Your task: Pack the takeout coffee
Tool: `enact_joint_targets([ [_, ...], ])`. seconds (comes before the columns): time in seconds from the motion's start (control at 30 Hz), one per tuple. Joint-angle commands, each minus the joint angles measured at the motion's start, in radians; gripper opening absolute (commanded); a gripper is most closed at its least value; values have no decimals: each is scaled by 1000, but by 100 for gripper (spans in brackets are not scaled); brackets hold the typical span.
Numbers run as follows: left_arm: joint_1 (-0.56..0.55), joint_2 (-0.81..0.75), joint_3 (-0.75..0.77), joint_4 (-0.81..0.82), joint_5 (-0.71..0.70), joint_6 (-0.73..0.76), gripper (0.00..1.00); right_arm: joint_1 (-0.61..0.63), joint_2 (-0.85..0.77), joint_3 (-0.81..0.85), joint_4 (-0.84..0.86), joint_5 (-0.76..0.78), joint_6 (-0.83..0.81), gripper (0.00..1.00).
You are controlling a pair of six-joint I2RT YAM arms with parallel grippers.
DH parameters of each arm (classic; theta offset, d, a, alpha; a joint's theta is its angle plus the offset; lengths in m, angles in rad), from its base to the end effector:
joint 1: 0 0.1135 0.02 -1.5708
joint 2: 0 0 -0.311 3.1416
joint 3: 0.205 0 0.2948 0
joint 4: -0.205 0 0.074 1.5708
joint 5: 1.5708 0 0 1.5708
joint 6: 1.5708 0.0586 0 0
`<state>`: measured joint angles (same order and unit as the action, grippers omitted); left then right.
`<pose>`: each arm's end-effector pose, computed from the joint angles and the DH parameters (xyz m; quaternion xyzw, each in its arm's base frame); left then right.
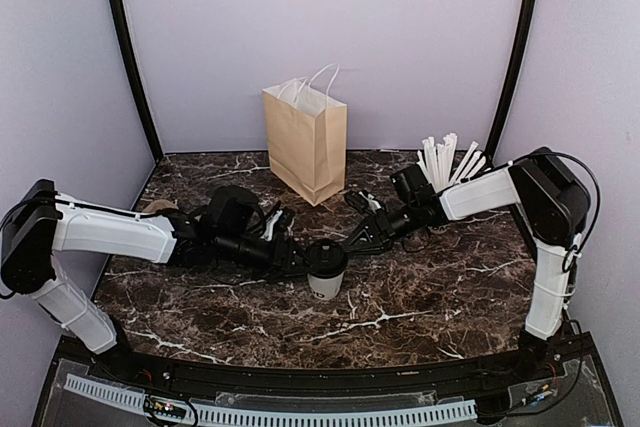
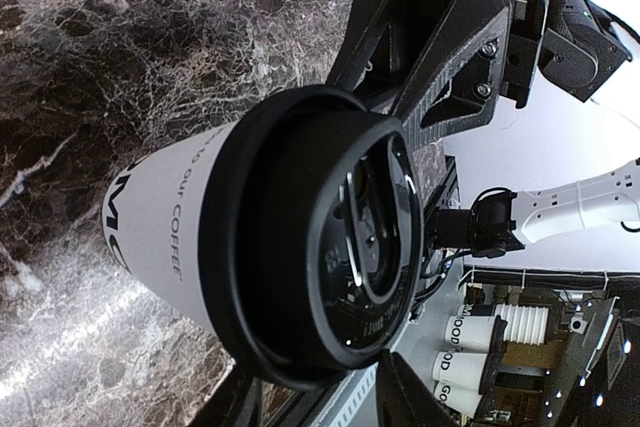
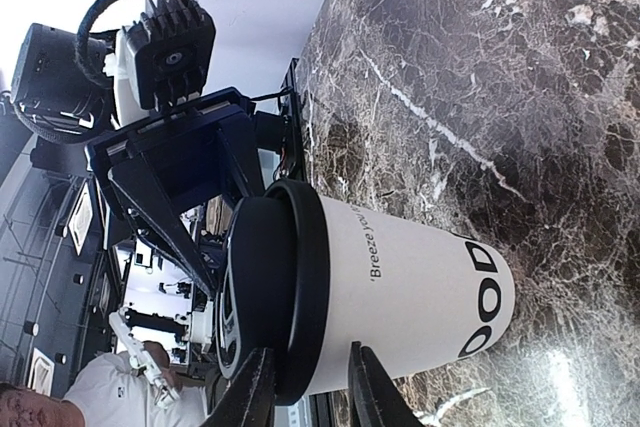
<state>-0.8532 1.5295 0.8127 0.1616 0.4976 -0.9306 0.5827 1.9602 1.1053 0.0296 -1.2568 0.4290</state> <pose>0.2228 -0.2978 0.2137 0.0869 0.8509 -0.5019 0.1285 0.3328 0.2860 0.1552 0.2713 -0.7348 -0.6217 0.0076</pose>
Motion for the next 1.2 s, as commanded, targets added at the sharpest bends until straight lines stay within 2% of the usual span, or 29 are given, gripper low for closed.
enact_joint_targets([
  [0.0, 8, -4, 3, -67, -64, 85, 42, 17, 16, -16, 13, -7, -5, 27],
  [0.27, 23, 115, 6, -121, -49, 92, 40, 18, 38, -7, -23, 28, -23, 25],
  [0.47, 39, 213, -26, -178, -25, 88, 38, 21, 84, 6, -154, 105, -91, 24],
  [0.8, 82, 330, -85, -120, -22, 88, 34, 22, 171, 61, -380, 343, -201, 19],
  [0.9, 84, 361, -96, -115, -27, 104, 33, 21, 167, 64, -383, 322, -214, 19],
  [1.03, 86, 344, -96, -75, -26, 113, 32, 22, 130, 82, -353, 187, -229, 21],
  [1.17, 85, 276, -43, -166, -108, 173, 32, 20, 104, 121, -393, 160, -271, 22],
])
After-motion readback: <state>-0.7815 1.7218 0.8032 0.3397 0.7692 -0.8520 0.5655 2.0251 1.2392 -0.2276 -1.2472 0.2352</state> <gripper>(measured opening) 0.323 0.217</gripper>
